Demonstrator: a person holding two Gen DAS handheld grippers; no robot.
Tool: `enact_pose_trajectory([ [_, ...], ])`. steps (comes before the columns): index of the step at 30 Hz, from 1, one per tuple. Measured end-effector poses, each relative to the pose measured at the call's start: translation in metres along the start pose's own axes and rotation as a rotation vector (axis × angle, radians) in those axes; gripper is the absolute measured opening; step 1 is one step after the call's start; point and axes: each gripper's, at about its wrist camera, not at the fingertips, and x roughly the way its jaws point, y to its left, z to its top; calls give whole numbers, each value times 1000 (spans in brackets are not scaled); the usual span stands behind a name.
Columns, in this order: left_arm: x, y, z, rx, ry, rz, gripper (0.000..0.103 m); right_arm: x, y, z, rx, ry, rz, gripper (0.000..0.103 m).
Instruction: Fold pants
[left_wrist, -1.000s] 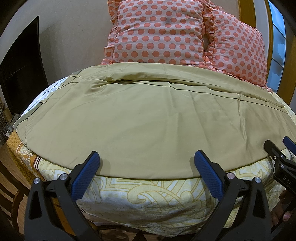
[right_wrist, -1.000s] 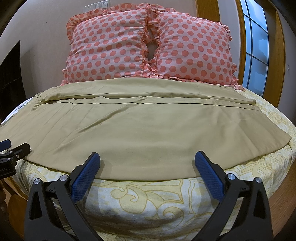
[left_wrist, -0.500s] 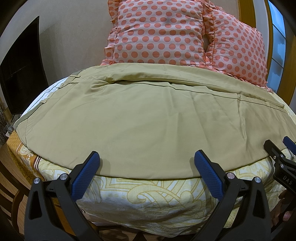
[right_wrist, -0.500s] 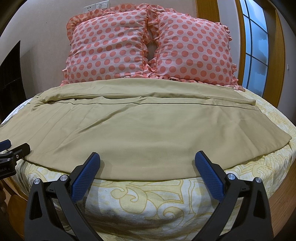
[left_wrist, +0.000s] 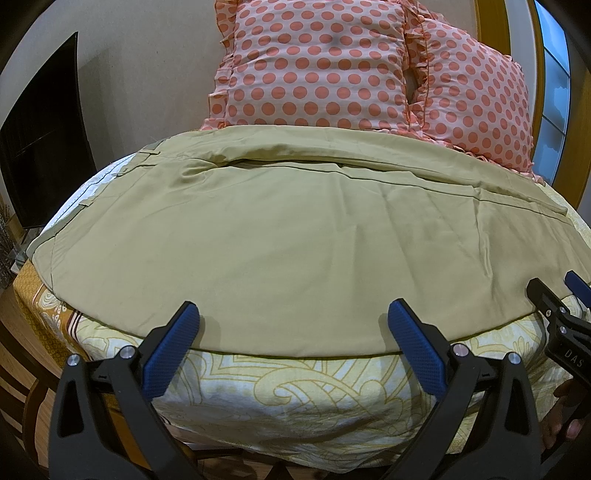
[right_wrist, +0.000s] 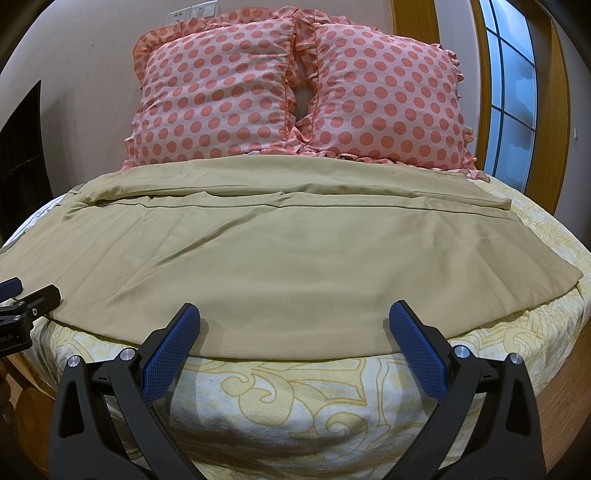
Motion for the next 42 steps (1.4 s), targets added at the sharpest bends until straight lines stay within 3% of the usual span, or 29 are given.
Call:
enact_pose_trajectory([
  [3,-1,3,5,2,15,-23,101,3,-5,14,-13,72,32,102],
  [6,-9,13,16,-22,-3,-58,101,4,-22,41,-3,68,11,102],
  [8,-16,17,32,-34,-45,-44,101,2,-44,72,31,29,-29,102],
  [11,-15,22,56,-34,-89,-9,101,25,-74,120,101,61,-69,102],
  [15,-4,17,76,-36,-96,0,101,104,-116,176,189,177,-156,102],
  [19,11,11,88,-25,-83,2,101,198,-169,218,337,286,-328,102],
  [22,23,8,93,-19,-66,13,101,258,-202,239,399,347,-470,102],
  [26,40,9,95,-22,-30,14,101,300,-221,239,436,418,-549,102],
  [28,46,10,96,-23,-20,15,101,315,-226,231,426,465,-548,88],
  [30,48,10,97,-28,-22,1,101,306,-236,222,499,383,-493,79],
  [31,47,11,97,-30,-29,-8,101,304,-237,220,491,371,-506,65],
  [32,47,11,98,-33,-34,-15,101,300,-239,218,480,352,-507,59],
  [33,46,12,98,-38,-41,-21,101,294,-244,214,486,327,-495,44],
  [34,45,12,99,-43,-45,-27,101,290,-249,210,502,306,-491,20],
  [39,38,15,99,-76,-60,-55,101,268,-284,188,630,231,-357,4],
  [42,32,20,97,-88,-68,-58,101,245,-292,178,748,172,-255,3],
])
